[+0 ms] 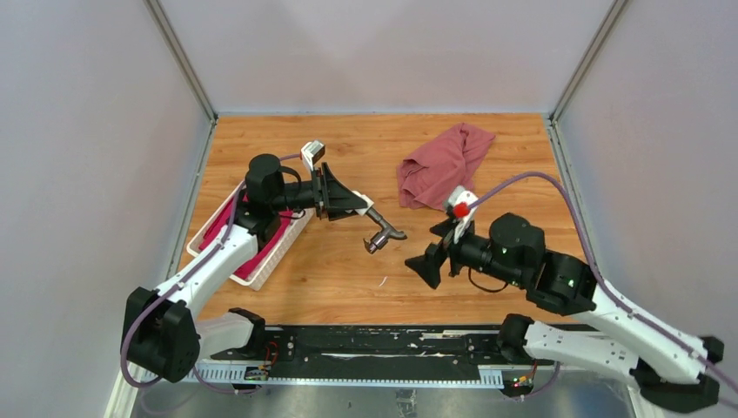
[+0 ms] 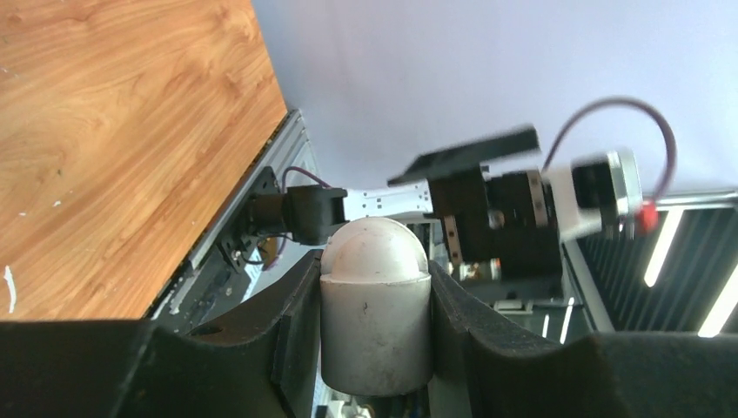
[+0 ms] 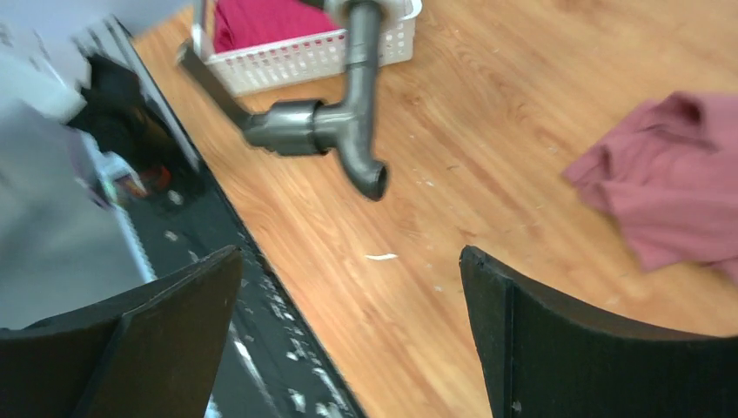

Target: Install the water faucets

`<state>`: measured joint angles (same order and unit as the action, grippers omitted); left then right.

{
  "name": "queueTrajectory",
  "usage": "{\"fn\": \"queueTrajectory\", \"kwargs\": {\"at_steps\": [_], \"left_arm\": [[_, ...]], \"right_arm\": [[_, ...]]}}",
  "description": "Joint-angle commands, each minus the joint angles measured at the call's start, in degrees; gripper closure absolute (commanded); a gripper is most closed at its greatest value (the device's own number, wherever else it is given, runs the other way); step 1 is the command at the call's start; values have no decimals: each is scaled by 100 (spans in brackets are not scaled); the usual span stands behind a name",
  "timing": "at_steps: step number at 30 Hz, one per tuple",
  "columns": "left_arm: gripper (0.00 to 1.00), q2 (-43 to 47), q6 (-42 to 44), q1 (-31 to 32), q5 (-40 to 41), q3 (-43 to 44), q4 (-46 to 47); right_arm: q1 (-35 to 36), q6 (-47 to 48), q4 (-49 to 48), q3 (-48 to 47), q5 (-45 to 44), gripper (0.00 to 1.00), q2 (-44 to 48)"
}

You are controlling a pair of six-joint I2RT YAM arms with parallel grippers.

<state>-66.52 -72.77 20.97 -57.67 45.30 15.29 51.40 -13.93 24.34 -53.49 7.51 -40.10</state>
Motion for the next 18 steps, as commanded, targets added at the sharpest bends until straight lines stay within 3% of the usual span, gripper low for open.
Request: {"fn": "queueTrajectory", "kwargs": {"at_steps": [1, 4, 7, 13, 18], "left_arm": [[100, -100, -441, -1, 115, 95, 133], [100, -118, -524, -4, 174, 78, 132], [100, -115, -530, -5, 173, 38, 137], [100, -109, -512, -5, 135, -12, 132], [100, -74, -493, -5, 120, -12, 132]], "right_arm": [[2156, 2361, 1000, -372, -3921, 1, -425], [3416, 3599, 496, -193, -5900, 0, -1142], [3785, 4626, -406, 36, -7148, 0, -1799], [3754, 6939, -3224, 715, -7409, 1, -2396], [3526, 7425, -3953, 701, -7168, 11, -2901]]}}
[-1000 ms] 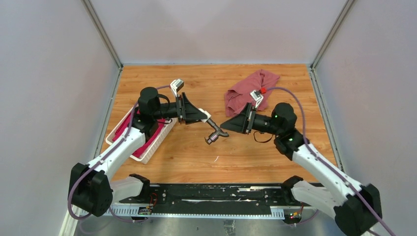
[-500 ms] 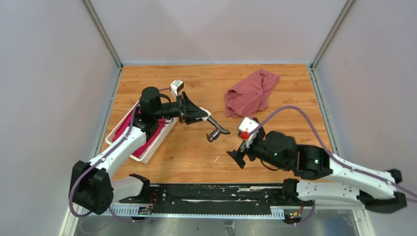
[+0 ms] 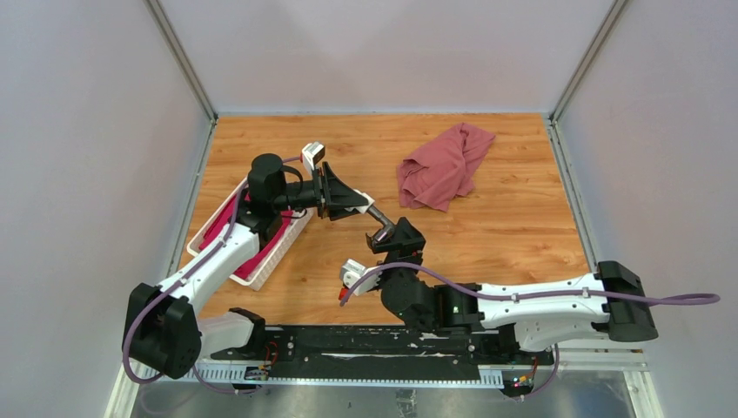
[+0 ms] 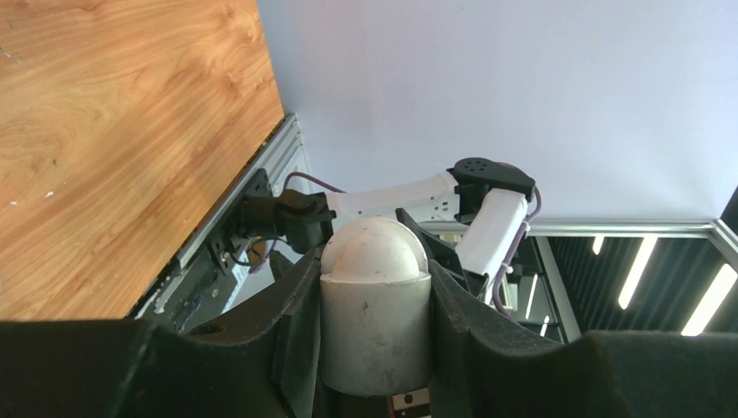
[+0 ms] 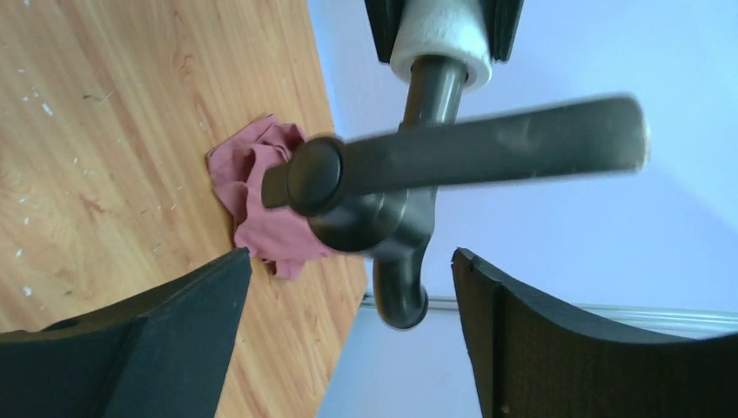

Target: Install the water faucets

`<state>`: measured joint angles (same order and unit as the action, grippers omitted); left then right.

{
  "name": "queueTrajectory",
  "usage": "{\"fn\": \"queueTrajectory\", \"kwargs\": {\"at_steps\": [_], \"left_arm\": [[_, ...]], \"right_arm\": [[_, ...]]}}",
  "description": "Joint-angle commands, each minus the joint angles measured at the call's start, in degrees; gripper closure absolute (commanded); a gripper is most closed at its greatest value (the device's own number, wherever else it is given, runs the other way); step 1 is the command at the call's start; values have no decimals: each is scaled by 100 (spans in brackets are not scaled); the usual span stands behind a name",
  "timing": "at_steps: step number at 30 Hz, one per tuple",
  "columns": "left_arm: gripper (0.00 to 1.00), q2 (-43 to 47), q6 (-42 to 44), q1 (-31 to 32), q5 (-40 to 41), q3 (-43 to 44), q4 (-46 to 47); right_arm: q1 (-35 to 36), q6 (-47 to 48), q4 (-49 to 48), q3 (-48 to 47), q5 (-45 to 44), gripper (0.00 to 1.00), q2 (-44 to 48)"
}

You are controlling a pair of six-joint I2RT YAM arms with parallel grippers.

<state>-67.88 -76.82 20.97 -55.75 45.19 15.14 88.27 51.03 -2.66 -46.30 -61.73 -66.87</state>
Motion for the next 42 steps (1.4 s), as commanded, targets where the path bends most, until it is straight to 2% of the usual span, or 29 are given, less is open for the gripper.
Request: {"fn": "queueTrajectory", "kwargs": {"at_steps": [1, 4, 7, 9, 13, 15, 18, 27, 32, 35, 36, 37, 39, 41, 42], "left_arm": [[100, 61, -80, -5, -83, -1, 148], [100, 89, -58, -5, -127, -18, 148], [100, 109, -3, -4, -198, -11, 148], [100, 120, 50, -1, -234, -8, 148], [100, 154, 141, -5, -299, 26, 148], [100, 190, 198, -5, -321, 69, 141], [100, 226, 294, -3, -372, 139, 139], [100, 359, 618, 3, -481, 218, 141], [100, 499, 920, 3, -402, 226, 139], [100, 522, 1062, 0, -404, 235, 139], [100, 532, 1104, 3, -396, 236, 139], [100, 541, 1158, 1, -395, 232, 140], [100, 554, 1236, 3, -387, 228, 139], [100, 570, 1252, -4, -360, 219, 139], [100, 566, 1228, -5, -351, 212, 155]], "right_arm": [[-208, 848, -1262, -50, -159, 15, -263], [-372, 440, -1045, -191, 139, 31, -258], [-456, 30, -860, -318, 231, 60, -214], [-475, -308, -727, -371, 315, 74, -133], [-579, -1834, 153, -618, 1016, 88, 250], [-765, -2766, 655, -671, 1664, 94, 551], [-1291, -4045, 733, -543, 2956, 100, 1085], [-3328, -7243, 337, -113, 6592, 100, 1791], [-4406, -9072, -554, 208, 8426, 100, 1628], [-4909, -10334, -1637, 524, 9370, 100, 1420], [-5043, -10807, -1920, 651, 9664, 96, 1331], [-5200, -11519, -2479, 776, 9933, 84, 1203], [-5359, -12480, -3328, 1066, 10146, 49, 1069], [-5438, -12962, -3699, 1293, 10232, 23, 1073], [-5443, -12912, -3589, 1320, 10256, 16, 1150]]}}
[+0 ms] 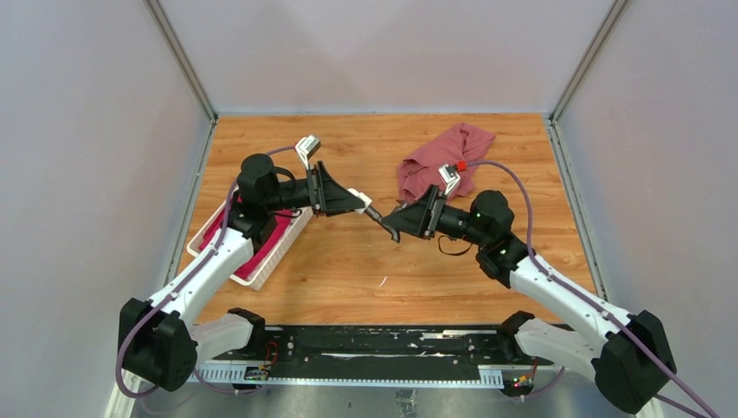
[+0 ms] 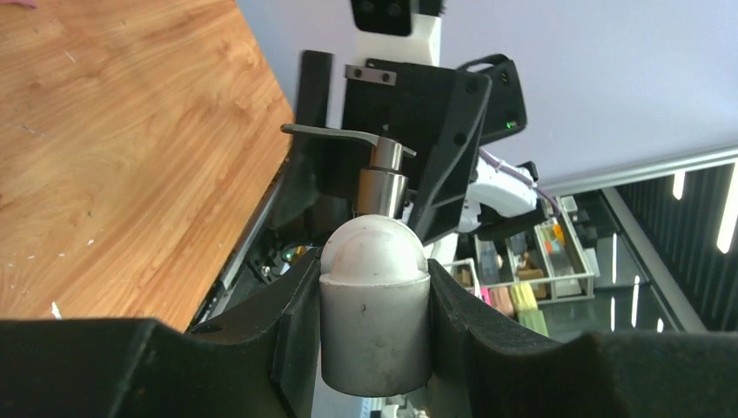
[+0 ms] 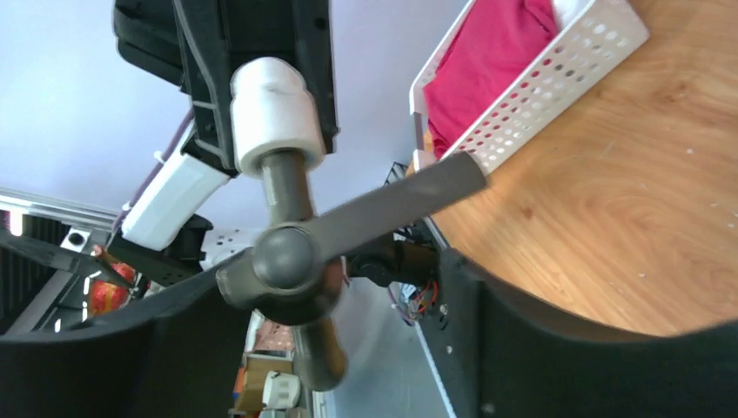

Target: Install the water faucets

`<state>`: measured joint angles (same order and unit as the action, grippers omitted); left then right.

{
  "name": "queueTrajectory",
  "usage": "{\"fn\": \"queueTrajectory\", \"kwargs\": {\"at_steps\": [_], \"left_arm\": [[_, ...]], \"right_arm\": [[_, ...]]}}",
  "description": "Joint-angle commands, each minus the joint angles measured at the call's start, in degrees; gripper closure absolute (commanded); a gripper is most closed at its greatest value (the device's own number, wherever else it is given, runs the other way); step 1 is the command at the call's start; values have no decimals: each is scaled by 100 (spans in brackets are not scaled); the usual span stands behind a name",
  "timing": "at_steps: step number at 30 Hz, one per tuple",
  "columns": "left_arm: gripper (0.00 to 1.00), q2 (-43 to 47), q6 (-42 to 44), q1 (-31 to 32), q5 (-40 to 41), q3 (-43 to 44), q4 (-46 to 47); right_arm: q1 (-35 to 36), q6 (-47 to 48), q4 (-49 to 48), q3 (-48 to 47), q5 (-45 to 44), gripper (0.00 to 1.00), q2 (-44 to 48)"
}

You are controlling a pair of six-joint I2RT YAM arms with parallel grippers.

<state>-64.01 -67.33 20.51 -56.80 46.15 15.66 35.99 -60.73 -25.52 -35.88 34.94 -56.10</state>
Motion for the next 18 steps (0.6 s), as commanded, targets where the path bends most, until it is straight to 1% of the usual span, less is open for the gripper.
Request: {"fn": "queueTrajectory", "kwargs": {"at_steps": [1, 2, 3, 4, 6, 9, 11, 13, 15, 18], "left_arm": [[100, 172, 246, 41, -235, 109, 139], [100, 166, 208, 41, -229, 106, 163], [100, 144, 154, 41, -227, 103, 191], [100, 126, 101, 41, -222, 104, 226], [100, 84, 8, 41, -212, 96, 244], [100, 32, -155, 32, -201, 75, 244], [100, -15, -301, 27, -167, 42, 245], [100, -81, -525, 15, -110, -18, 246], [100, -162, -768, 3, -87, -71, 247], [100, -307, -1096, -3, -96, -113, 248]], "right_arm": [[-237, -1539, -947, 264, 584, 14, 202], [-237, -1271, -487, 231, 528, 12, 370], [-234, -903, 96, 174, 420, 7, 586], [-234, -517, 715, 98, 281, 6, 795], [-237, 307, 1884, -128, -62, 5, 1246], [-238, 1905, 3790, -672, -833, 5, 1791], [-184, 2960, 4522, -1106, -1321, 5, 2075], [-7, 4073, 5023, -1529, -1856, 4, 2269], [352, 5007, 5392, -1912, -2461, 4, 2328], [1032, 6124, 5816, -2377, -3370, 3, 2063]]}}
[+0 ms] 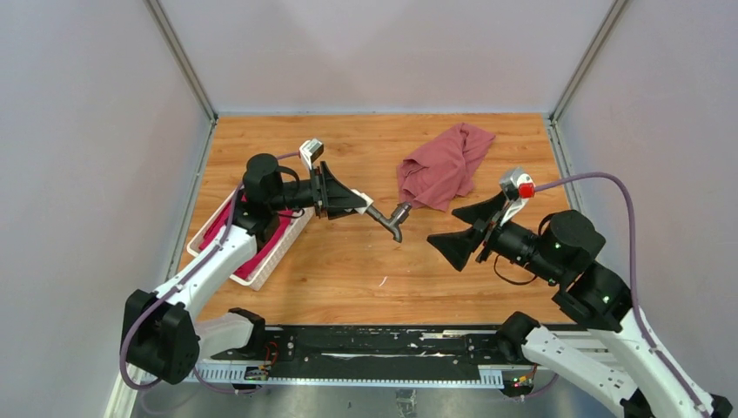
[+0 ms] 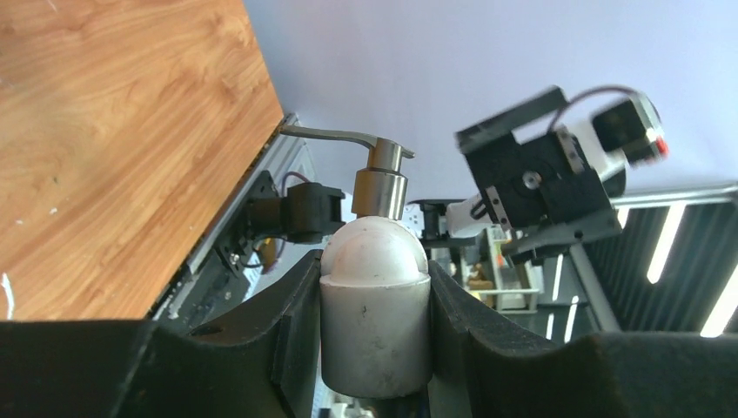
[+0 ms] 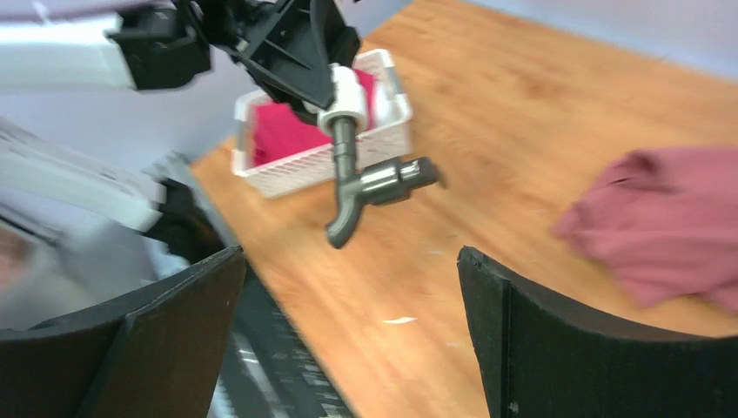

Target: Install the water faucets

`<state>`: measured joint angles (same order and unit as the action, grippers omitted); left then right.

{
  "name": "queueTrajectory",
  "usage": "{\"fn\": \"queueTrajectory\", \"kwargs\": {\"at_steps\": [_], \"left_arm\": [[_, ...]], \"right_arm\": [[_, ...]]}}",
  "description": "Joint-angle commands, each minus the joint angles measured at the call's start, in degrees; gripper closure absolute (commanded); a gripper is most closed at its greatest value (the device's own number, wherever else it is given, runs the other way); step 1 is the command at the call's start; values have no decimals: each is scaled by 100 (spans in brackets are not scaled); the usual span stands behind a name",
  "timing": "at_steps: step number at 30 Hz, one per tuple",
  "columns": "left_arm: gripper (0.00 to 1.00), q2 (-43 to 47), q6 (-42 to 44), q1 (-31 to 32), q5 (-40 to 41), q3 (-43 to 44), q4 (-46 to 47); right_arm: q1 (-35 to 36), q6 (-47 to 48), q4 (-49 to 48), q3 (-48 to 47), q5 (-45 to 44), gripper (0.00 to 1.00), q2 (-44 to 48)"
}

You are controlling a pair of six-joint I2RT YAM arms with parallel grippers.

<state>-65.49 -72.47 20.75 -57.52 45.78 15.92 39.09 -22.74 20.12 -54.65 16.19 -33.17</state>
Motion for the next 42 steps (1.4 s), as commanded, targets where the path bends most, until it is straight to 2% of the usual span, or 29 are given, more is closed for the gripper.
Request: {"fn": "queueTrajectory", "kwargs": {"at_steps": [1, 5, 7, 11, 15, 17, 19, 22, 26, 31, 32, 36, 42], "left_arm": [[100, -223, -649, -27, -29, -78, 219], [100, -373, -730, -32, -62, -90, 219], [100, -425, -753, -36, -67, -110, 218], [100, -495, -760, -45, -67, -115, 219], [100, -509, -743, -54, -88, -87, 218], [100, -502, -737, -54, -102, -78, 218], [100, -492, -725, -54, -114, -78, 219], [100, -471, -716, -54, -119, -95, 218], [100, -446, -690, -54, -138, -104, 218], [100, -411, -657, -54, -163, -113, 218], [100, -397, -640, -54, -164, -113, 218], [100, -352, -540, -54, -189, -88, 222], [100, -210, -212, -54, -309, -35, 211]], "right_arm": [[1077, 2659, 1338, -562, -1926, 3, -364], [2893, 4099, 1117, -505, -4327, 1, -865], [3785, 5044, 473, -256, -5624, 1, -1113], [4396, 6641, -669, 137, -6378, 0, -1628], [4484, 7524, -1464, 504, -6461, 0, -2143], [4478, 7901, -2176, 734, -6612, 1, -2439], [4418, 8098, -2608, 819, -6692, 5, -2638], [4226, 7913, -2759, 789, -6461, 18, -2821], [4014, 7450, -2738, 685, -6286, 60, -2964], [3921, 6357, -2197, 451, -5927, 96, -2929], [3902, 6032, -2061, 382, -5835, 100, -2907], [3737, 4705, -1459, 181, -5098, 100, -2649], [2876, 2625, -1128, 104, -3175, 100, -2179]]}}
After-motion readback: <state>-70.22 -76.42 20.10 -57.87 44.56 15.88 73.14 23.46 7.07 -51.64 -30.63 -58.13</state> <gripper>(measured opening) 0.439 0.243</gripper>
